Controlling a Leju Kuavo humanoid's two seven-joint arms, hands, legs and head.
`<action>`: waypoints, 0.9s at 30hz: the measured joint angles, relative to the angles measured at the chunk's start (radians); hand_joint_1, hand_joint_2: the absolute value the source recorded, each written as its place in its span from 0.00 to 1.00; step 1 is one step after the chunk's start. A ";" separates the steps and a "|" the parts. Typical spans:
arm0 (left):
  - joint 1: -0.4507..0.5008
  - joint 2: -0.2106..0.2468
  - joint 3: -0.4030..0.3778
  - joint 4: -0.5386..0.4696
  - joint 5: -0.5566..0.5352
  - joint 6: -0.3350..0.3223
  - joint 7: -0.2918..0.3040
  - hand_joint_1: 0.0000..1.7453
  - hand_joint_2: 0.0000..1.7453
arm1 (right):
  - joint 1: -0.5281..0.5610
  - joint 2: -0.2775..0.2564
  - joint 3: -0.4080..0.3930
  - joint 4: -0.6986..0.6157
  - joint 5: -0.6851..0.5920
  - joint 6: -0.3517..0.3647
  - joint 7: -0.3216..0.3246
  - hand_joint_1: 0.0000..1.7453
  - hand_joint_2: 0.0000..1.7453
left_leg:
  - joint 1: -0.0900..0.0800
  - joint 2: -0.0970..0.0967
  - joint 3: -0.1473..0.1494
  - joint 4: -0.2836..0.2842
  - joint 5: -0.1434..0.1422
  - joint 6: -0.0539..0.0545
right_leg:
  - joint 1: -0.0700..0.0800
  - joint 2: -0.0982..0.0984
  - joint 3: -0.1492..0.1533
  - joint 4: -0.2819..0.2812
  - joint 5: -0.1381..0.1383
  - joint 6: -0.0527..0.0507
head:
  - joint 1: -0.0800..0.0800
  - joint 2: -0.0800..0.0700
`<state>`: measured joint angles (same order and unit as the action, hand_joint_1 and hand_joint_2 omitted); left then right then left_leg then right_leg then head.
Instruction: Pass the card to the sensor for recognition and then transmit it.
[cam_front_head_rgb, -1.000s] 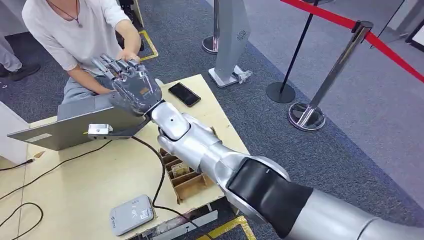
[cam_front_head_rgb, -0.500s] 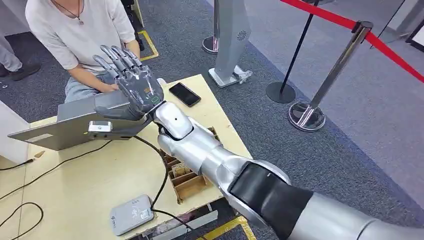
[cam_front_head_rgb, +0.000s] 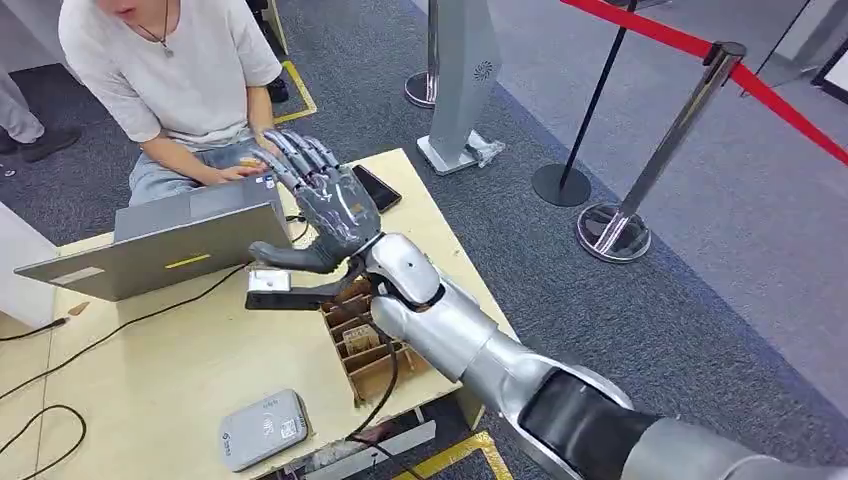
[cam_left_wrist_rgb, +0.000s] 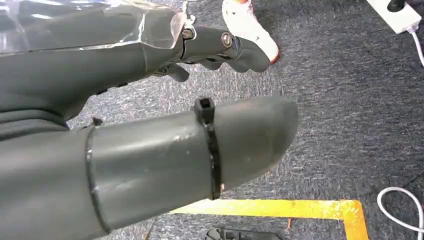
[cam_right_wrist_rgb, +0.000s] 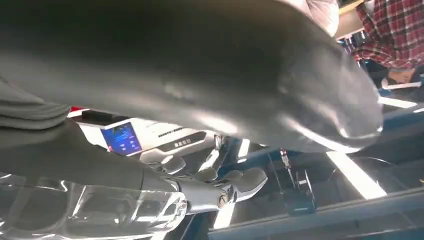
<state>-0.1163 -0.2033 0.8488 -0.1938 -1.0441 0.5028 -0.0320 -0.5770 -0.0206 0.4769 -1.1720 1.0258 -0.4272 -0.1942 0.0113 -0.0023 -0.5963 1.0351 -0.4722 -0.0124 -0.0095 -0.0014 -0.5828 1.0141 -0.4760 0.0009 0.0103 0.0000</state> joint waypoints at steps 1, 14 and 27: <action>0.000 0.000 0.000 0.000 0.000 0.000 0.000 0.00 0.00 | 0.020 -0.011 0.002 -0.023 0.000 0.000 0.000 0.00 0.00 | 0.000 0.000 0.000 0.000 0.000 0.000 | 0.000 0.000 0.000 0.000 0.000 0.000 | 0.000 0.000; 0.010 0.009 0.007 0.000 0.013 -0.003 -0.005 0.00 0.00 | 0.214 -0.095 0.034 -0.207 0.061 -0.031 0.016 0.00 1.00 | 0.000 0.000 0.000 0.000 0.000 0.000 | 0.000 0.000 0.000 0.000 0.000 0.000 | 0.000 0.000; 0.010 0.010 0.030 0.000 0.039 -0.012 -0.025 0.00 0.00 | 0.339 -0.127 0.066 -0.227 0.179 -0.020 0.080 0.00 1.00 | 0.000 0.000 0.000 0.000 0.000 0.000 | 0.000 0.000 0.000 0.000 -0.001 0.001 | 0.000 0.000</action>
<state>-0.1063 -0.1938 0.8789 -0.1938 -1.0052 0.4910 -0.0572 -0.2382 -0.1480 0.5428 -1.3993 1.2047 -0.4475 -0.1137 0.0112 -0.0020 -0.5966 1.0348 -0.4726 -0.0120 -0.0095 -0.0014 -0.5827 1.0140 -0.4767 0.0015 0.0099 0.0000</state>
